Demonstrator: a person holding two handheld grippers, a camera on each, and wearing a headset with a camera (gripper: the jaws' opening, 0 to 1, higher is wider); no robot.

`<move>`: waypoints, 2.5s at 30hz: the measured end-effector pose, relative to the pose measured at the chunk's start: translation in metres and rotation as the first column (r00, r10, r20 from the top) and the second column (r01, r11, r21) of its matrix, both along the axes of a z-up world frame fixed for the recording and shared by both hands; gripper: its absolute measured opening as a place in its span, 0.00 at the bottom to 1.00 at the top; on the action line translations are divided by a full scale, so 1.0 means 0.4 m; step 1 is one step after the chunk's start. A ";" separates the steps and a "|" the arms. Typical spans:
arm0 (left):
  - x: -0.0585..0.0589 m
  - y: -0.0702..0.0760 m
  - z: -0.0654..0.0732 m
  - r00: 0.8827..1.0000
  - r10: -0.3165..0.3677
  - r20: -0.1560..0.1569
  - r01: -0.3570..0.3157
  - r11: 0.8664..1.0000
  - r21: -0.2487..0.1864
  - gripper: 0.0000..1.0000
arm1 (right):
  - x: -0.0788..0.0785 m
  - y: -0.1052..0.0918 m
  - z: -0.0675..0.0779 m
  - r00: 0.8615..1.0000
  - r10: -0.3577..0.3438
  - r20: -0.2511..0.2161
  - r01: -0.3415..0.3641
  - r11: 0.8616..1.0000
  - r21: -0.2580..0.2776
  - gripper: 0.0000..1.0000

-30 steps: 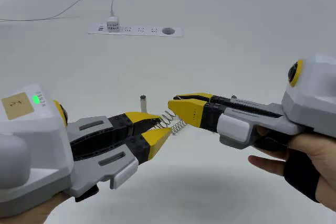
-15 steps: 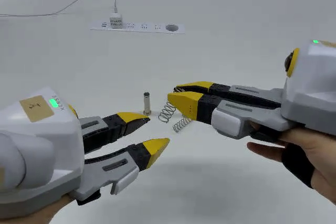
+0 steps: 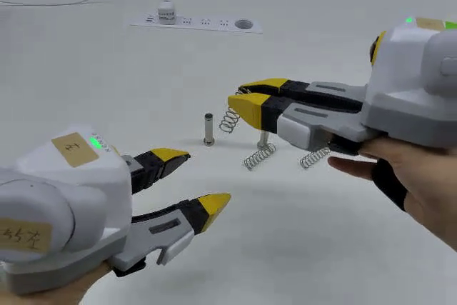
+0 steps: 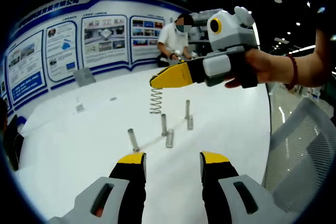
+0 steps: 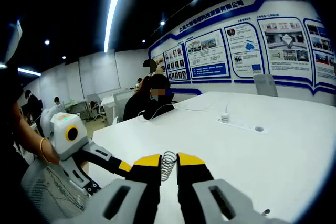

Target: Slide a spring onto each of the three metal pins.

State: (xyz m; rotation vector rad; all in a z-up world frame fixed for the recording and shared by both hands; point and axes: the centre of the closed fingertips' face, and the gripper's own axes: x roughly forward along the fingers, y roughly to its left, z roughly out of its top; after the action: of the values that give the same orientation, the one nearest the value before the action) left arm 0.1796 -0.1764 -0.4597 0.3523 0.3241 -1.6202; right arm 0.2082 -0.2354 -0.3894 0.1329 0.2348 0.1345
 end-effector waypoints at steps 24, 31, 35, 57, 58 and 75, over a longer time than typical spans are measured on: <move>0.017 -0.003 -0.038 0.998 0.040 -0.039 -0.039 0.999 0.024 0.55 | 0.123 -0.063 -0.097 0.997 0.014 -0.071 -0.020 0.996 -0.087 0.12; 0.022 -0.004 -0.029 0.997 0.052 -0.065 -0.052 0.999 0.006 0.59 | 0.133 -0.063 -0.125 0.995 0.020 -0.096 -0.034 0.988 -0.153 0.12; 0.022 -0.004 -0.031 0.996 0.054 -0.070 -0.053 0.999 0.009 0.60 | 0.137 -0.063 -0.129 0.995 0.021 -0.096 -0.037 0.985 -0.166 0.12; 0.019 -0.009 -0.027 0.994 0.052 -0.092 -0.052 0.999 0.002 0.61 | 0.141 -0.033 -0.179 0.984 0.070 -0.165 -0.124 0.932 -0.342 0.12; 0.020 -0.009 -0.027 0.994 0.054 -0.092 -0.054 0.999 0.001 0.61 | 0.141 -0.031 -0.185 0.982 0.073 -0.174 -0.131 0.927 -0.351 0.12; 0.020 -0.010 -0.023 0.994 0.051 -0.093 -0.052 0.999 -0.004 0.61 | 0.145 -0.029 -0.247 0.967 0.058 -0.247 -0.149 0.917 -0.371 0.12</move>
State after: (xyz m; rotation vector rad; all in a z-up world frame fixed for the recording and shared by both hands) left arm 0.1876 -0.1805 -0.4690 0.2618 0.3959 -1.5895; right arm 0.2663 -0.2471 -0.4883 -0.2620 0.4976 0.1766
